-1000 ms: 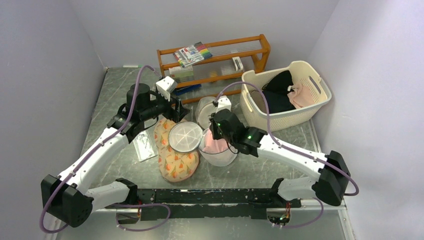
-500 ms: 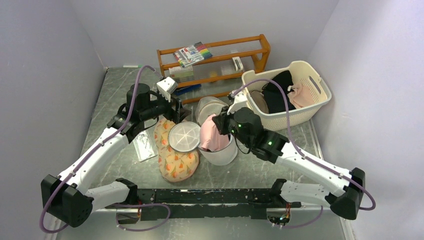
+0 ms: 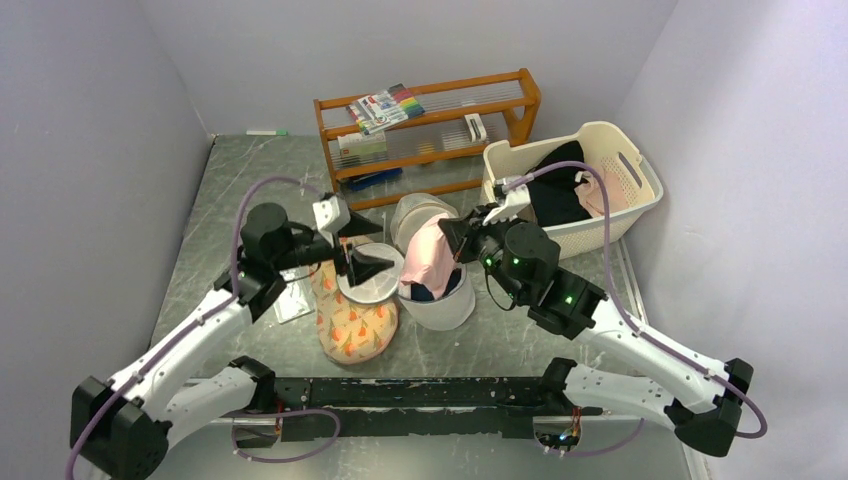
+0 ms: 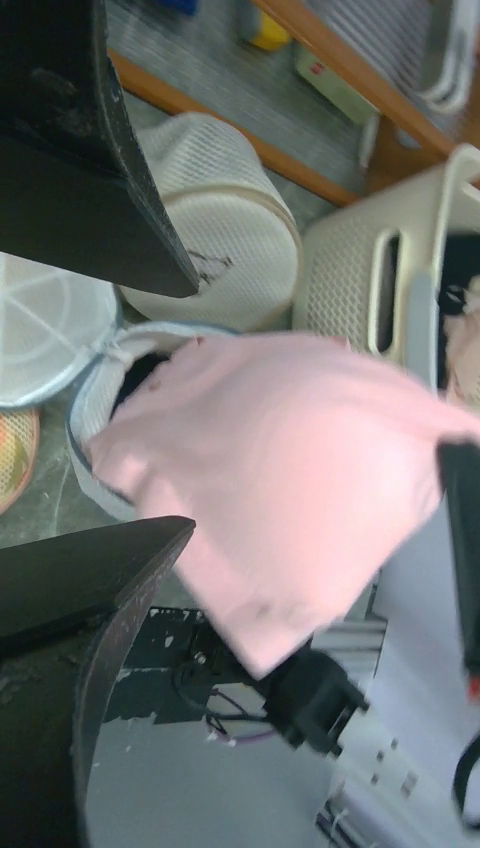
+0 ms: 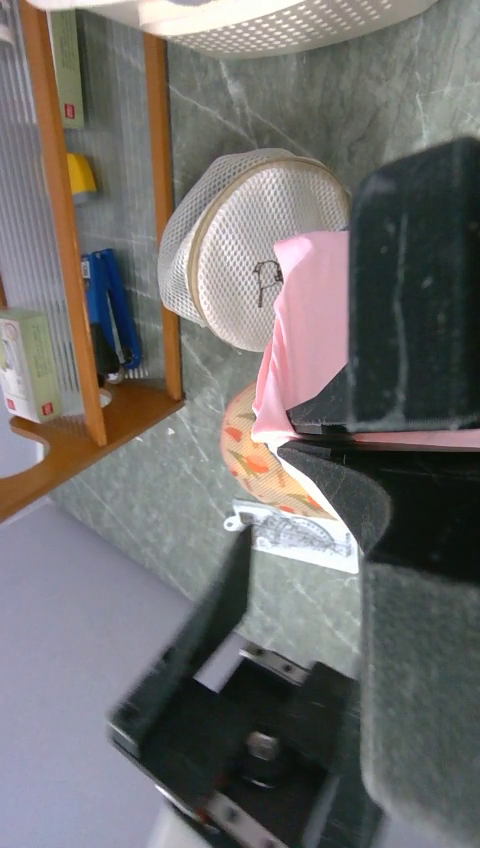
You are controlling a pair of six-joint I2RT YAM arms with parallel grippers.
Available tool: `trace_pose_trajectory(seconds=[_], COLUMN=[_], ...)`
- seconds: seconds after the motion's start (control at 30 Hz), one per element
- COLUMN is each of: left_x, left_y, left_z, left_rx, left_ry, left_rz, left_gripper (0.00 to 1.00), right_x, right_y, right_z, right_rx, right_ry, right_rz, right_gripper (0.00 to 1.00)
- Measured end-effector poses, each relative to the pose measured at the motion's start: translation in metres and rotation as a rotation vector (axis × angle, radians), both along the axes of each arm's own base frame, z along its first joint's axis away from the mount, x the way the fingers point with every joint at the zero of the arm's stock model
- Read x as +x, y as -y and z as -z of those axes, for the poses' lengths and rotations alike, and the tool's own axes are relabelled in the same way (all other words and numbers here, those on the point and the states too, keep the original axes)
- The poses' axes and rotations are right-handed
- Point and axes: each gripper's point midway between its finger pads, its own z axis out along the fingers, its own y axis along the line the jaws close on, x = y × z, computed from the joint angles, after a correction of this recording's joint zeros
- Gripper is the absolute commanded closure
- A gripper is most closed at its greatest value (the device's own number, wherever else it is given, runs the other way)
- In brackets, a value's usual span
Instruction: Unzip the laundry bag and remove the bra
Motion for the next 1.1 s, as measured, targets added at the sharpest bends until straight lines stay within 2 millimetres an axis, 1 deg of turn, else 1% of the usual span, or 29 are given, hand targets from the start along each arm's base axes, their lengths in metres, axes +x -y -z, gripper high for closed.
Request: trace_pose_trajectory(seconds=[0.07,0.13,0.2,0.27,0.37,0.47,0.57,0.63,0.7,0.87,0.97,1.1], left_x=[-0.017,-0.033,-0.040,-0.042,-0.037,-0.028,-0.020,-0.014,-0.008,0.005,0.012,0.016], left_y=[0.003,0.009,0.013,0.017,0.021,0.021,0.019,0.017,0.016,0.013,0.011,0.013], left_z=[-0.002,-0.009,-0.014,-0.013,-0.003,0.005,0.006,0.008,0.013,0.023,0.025,0.024], left_rx=[-0.013,-0.023,-0.023,-0.011,0.025,0.058,0.071,0.081,0.095,0.125,0.142,0.147], left_ry=[0.072,0.157,0.217,0.254,0.261,0.254,0.259,0.257,0.246,0.212,0.193,0.179], left_rz=[0.040,0.080,0.095,0.099,0.085,0.044,-0.007,-0.037,-0.061,-0.131,-0.165,-0.170], left_gripper=[0.05,0.05,0.06,0.06,0.05,0.06,0.06,0.06,0.07,0.11,0.10,0.07], right_x=[0.001,0.004,0.006,0.007,0.010,0.012,0.013,0.014,0.016,0.021,0.023,0.023], right_y=[0.004,0.007,0.009,0.010,0.011,0.011,0.011,0.009,0.006,-0.008,-0.015,-0.021], right_z=[-0.004,-0.007,-0.011,-0.015,-0.023,-0.038,-0.054,-0.058,-0.059,-0.051,-0.049,-0.051], right_rx=[0.019,0.037,0.058,0.076,0.104,0.146,0.200,0.224,0.238,0.237,0.249,0.277], right_ry=[0.001,-0.003,-0.007,-0.009,-0.007,0.002,0.019,0.023,0.020,-0.002,-0.015,-0.022], right_rz=[0.025,0.052,0.073,0.087,0.106,0.121,0.126,0.126,0.127,0.113,0.099,0.080], right_gripper=[1.00,1.00,1.00,1.00,1.00,1.00,1.00,1.00,1.00,1.00,1.00,1.00])
